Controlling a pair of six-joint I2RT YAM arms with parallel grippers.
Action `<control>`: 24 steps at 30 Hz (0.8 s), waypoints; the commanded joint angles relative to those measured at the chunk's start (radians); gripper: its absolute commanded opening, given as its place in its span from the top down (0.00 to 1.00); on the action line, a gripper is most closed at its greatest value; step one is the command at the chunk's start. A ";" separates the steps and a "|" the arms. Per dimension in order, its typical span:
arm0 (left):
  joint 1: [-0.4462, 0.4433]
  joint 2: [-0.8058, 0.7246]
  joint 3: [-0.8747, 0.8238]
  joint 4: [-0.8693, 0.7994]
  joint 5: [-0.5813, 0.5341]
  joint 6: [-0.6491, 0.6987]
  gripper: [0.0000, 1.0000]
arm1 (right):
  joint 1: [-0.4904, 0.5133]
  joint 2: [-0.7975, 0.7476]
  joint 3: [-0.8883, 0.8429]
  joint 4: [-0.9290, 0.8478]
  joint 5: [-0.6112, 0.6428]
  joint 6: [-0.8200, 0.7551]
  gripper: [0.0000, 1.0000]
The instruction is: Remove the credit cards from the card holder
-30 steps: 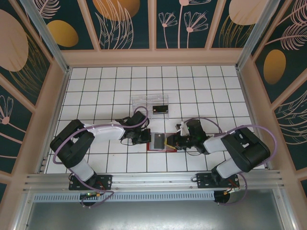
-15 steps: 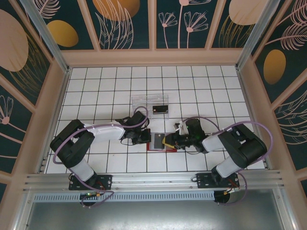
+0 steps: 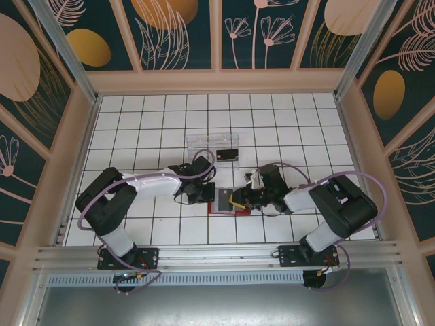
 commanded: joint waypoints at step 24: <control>-0.010 0.054 -0.017 -0.058 -0.027 0.027 1.00 | -0.052 -0.202 -0.005 -0.291 0.104 -0.132 0.98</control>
